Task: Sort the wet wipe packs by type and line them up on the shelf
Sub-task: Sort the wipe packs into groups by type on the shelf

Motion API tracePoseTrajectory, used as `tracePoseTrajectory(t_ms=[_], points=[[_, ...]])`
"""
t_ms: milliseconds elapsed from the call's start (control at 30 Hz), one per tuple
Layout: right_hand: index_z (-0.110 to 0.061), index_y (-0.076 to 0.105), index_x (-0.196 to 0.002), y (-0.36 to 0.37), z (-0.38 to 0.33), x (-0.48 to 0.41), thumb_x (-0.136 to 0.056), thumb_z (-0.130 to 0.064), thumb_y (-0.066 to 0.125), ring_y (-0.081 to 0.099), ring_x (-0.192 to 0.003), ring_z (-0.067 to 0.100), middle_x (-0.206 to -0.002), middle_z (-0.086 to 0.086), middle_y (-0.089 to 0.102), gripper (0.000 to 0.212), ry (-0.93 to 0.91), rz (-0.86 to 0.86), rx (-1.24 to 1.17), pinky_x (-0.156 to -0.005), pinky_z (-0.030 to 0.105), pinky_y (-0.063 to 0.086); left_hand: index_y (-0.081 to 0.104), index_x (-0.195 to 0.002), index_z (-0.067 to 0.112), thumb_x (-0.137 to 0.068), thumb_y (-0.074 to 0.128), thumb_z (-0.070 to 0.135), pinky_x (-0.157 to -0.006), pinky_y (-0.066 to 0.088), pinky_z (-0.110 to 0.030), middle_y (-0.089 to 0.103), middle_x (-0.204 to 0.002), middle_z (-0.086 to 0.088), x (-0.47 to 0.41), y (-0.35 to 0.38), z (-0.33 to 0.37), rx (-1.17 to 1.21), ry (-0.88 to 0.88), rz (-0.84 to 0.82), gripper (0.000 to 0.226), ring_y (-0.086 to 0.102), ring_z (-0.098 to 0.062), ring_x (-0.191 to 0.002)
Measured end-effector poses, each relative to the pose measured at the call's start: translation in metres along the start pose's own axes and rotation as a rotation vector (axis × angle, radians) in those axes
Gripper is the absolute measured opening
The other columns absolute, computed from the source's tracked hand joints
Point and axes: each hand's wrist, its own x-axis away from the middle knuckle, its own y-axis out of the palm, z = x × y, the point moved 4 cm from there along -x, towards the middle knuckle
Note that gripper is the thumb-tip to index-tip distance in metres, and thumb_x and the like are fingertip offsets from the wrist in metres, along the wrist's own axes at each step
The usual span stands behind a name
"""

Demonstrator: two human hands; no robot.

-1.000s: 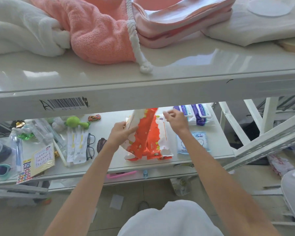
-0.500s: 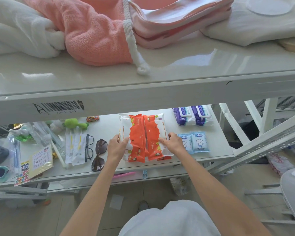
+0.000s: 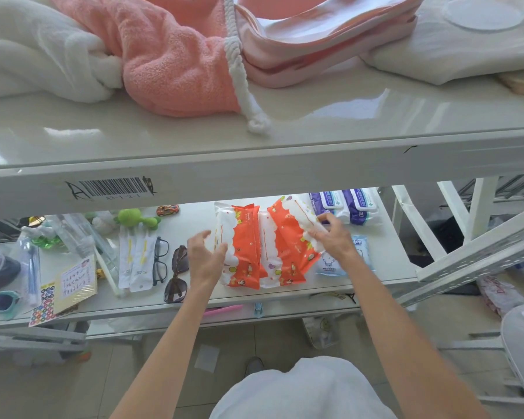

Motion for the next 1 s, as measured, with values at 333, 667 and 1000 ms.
tracePoseTrajectory(t_ms=[333,667,1000], points=[[-0.019,0.079,-0.082,-0.082,-0.080,0.004,-0.069,-0.031,0.094,0.065,-0.055,-0.002,-0.061,-0.016,0.071,0.023,-0.049,-0.145,-0.112,-0.052,0.010,0.046,0.067,-0.124,0.015,-0.083,0.081,0.036,-0.093,0.052,-0.037,0.072,-0.116,-0.004,-0.002,0.054,0.139,-0.231,0.605,-0.518,0.049,0.064,-0.026,-0.112],[-0.011,0.068,-0.123,-0.007,0.009,0.007,-0.088,-0.036,0.078,0.076,-0.103,0.030,-0.115,0.012,0.077,0.044,0.231,-0.422,-0.337,-0.088,0.043,0.060,0.068,-0.106,0.007,-0.097,0.068,0.025,-0.068,0.060,-0.019,0.074,-0.099,-0.008,0.048,0.086,0.078,0.166,0.023,-0.445,0.021,0.074,-0.014,-0.074],[-0.017,0.065,-0.126,0.058,0.018,-0.013,-0.085,-0.040,0.081,0.076,-0.095,0.024,-0.112,0.006,0.077,0.049,0.192,-0.231,-0.152,-0.089,0.047,0.062,0.058,-0.134,0.004,-0.096,0.064,0.014,-0.105,0.042,-0.034,0.058,-0.133,-0.014,0.013,0.008,0.009,-0.125,0.086,0.073,0.040,0.055,-0.028,-0.124]])
